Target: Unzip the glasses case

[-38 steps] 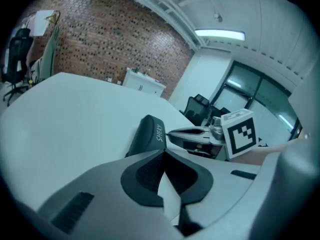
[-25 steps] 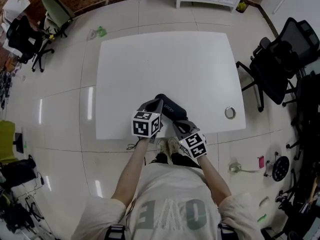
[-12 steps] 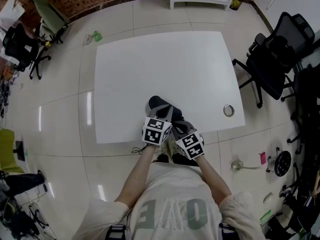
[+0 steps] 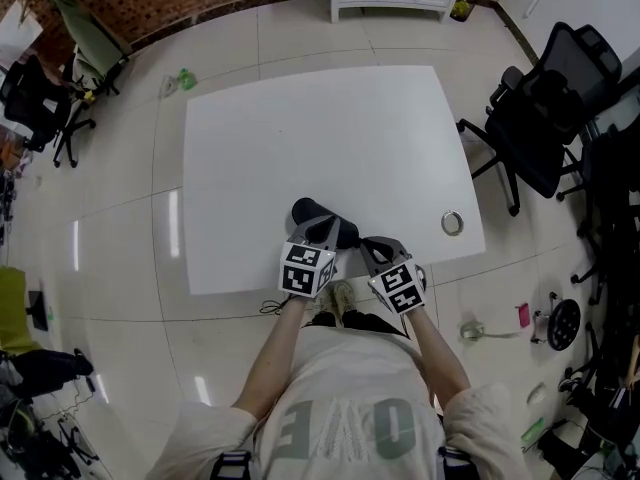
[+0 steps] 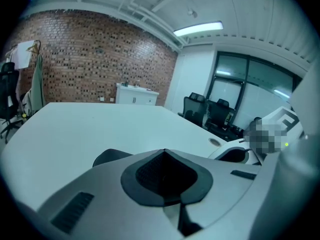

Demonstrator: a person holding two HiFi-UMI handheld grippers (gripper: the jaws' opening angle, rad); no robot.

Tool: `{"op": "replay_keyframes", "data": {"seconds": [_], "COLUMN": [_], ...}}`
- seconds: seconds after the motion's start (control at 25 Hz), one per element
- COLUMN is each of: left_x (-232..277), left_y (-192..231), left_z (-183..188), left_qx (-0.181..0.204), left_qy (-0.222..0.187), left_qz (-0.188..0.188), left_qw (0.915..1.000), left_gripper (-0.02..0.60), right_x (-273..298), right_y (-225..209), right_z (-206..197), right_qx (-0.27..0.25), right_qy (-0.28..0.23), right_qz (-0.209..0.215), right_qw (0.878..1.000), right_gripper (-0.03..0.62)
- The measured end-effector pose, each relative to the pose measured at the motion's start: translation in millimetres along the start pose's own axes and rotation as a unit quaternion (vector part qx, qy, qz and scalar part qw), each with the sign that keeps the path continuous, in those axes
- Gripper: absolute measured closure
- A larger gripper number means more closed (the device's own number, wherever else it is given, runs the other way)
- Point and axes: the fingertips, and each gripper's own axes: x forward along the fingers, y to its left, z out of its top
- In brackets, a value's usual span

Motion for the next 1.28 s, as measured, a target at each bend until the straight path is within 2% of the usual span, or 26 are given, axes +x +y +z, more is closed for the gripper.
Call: {"op": "replay_keyframes", "data": {"seconds": [0.28,0.44,0.48,0.56,0.6,0.72,0.84,1.0,1.16,1.28], "left_x": [4,9,10,10,10,10,13,13,12,11], "left_y": [4,5,4,4,5,5,5,6,9,10], "left_z": [6,8,7,7,7,7,9,10,10,9], "left_qx": [-0.023,-0.020,-0.018,-0.014,-0.014,-0.022,-0.023,-0.027,-0.038,-0.063], "left_qy": [-0.001,0.000,0.002,0.008,0.009,0.009,0.011,0.008,0.007,0.003], "left_qz": [-0.002,0.000,0.000,-0.002,-0.003,-0.003,-0.003,-0.003,-0.003,-0.013], "left_qw": [0.9997,0.9998,0.9998,0.9999,0.9999,0.9997,0.9997,0.9996,0.9993,0.9979], "left_gripper": [0.591,0.591,0.591,0.591,0.591,0.591,0.591,0.591,0.591,0.591], "right_x": [11,15,15,18,21,30,38,41,44,41], "right_y": [-25,-35,-35,-33,-34,-42,-44,-45,-45,-46], "right_z": [13,12,12,16,19,29,35,36,34,37], "right_qx": [-0.024,0.015,-0.011,-0.119,-0.137,-0.083,-0.102,-0.092,-0.066,-0.006], "right_qy": [0.003,-0.001,0.002,0.012,0.010,-0.009,-0.004,-0.001,0.000,-0.008], "right_qz": [0.006,0.025,0.026,0.019,0.022,0.062,0.093,0.133,0.144,0.140], "right_qw": [1.000,1.000,1.000,0.993,0.990,0.995,0.990,0.987,0.987,0.990], "right_gripper": [0.592,0.592,0.592,0.592,0.592,0.592,0.592,0.592,0.592,0.592]}}
